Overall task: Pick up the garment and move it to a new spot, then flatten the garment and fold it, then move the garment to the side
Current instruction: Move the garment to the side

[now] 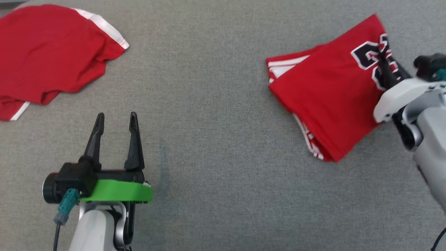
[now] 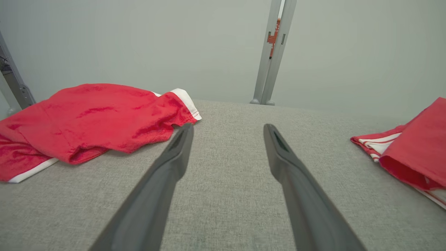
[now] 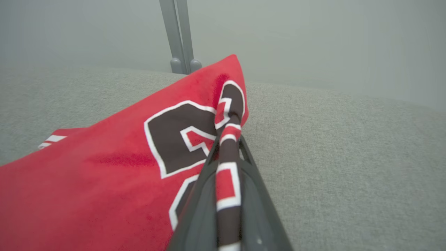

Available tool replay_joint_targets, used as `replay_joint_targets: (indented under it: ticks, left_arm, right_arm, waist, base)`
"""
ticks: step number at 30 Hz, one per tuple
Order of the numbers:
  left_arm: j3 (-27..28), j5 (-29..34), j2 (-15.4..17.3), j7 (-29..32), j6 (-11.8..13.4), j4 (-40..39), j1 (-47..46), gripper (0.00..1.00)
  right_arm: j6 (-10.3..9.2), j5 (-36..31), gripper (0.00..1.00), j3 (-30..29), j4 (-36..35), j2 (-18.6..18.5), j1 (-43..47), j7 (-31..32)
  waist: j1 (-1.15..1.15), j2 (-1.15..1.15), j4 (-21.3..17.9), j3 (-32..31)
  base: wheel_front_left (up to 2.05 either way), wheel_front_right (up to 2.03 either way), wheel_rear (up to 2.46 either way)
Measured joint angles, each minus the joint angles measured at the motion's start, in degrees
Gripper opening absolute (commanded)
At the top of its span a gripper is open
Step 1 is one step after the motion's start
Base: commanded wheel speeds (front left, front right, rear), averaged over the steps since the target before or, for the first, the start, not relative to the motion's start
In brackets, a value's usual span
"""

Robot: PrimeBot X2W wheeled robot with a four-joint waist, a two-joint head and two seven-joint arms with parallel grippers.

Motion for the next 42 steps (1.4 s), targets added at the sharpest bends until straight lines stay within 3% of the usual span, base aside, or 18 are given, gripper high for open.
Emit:
replay_joint_targets:
  ticks: [16,24,31,32,33,34,42]
  left_arm:
    - [-0.1,5.6,0.0,0.0,-0.6,-5.4,-9.6,1.0]
    - [0.0,7.4,0.8,0.0,-1.1,-8.4,-9.6,1.0]
    - [-0.1,7.8,1.1,0.0,-1.2,-10.4,-8.7,1.0]
    - [-0.1,8.0,1.2,0.0,-1.2,-10.6,-8.6,1.0]
    - [-0.1,8.0,1.2,0.0,-1.2,-10.8,-8.5,1.0]
    - [0.0,8.0,1.2,0.0,-1.2,-10.9,-8.4,1.0]
    - [0.5,7.0,1.0,0.0,-1.0,-9.9,-7.9,1.0]
  right_arm:
    - [0.0,4.7,0.0,1.4,-0.6,-22.1,-16.0,1.3]
    - [0.0,6.5,0.0,2.8,0.5,-26.9,-20.3,3.1]
    - [0.0,7.6,0.0,4.4,3.6,-28.5,-24.4,4.6]
    - [0.0,7.6,0.09,4.9,4.0,-28.5,-25.0,4.7]
    - [0.0,7.5,0.36,5.3,4.2,-28.5,-25.4,4.7]
    - [0.0,7.5,1.0,5.6,4.6,-28.4,-26.0,4.3]
    - [0.0,4.9,1.0,6.7,8.5,-26.6,-28.2,-0.2]
  waist:
    - [0.01,0.0,-5.9,17.2]
    - [0.01,0.0,-9.4,21.3]
    - [0.01,0.0,-9.9,22.1]
    - [0.01,0.0,-9.8,22.1]
    - [0.01,0.0,-9.7,22.2]
    - [0.01,0.0,-9.7,22.2]
    - [0.01,0.0,-9.3,21.2]
  base:
    - [0.0,0.0,0.0]
    - [0.0,0.0,0.0]
    - [0.0,0.0,0.0]
    - [0.0,0.0,0.0]
    - [0.0,0.0,0.0]
    - [0.0,0.0,0.0]
    - [0.0,0.0,0.0]
